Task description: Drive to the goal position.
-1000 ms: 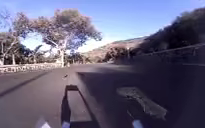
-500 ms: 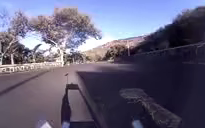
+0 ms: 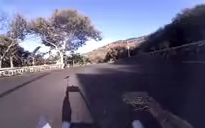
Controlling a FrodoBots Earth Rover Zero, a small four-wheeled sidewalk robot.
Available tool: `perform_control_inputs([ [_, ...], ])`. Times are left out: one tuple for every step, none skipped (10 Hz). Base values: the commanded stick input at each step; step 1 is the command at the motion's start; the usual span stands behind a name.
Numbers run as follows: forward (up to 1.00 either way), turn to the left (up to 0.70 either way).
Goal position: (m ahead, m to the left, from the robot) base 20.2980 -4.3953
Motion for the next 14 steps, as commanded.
perform_control_inputs([
  [0.5, 0.0],
  [0.5, 0.0],
  [0.5, 0.0],
  [0.5, 0.0],
  [0.5, 0.0],
  [0.5, 0.0],
  [0.5, 0.0],
  [0.5, 0.0],
  [0.5, 0.0],
  [0.5, 0.0],
  [0.5, 0.0],
  [0.5, 0.0],
  [0.5, 0.0],
  [0.5, 0.0],
])
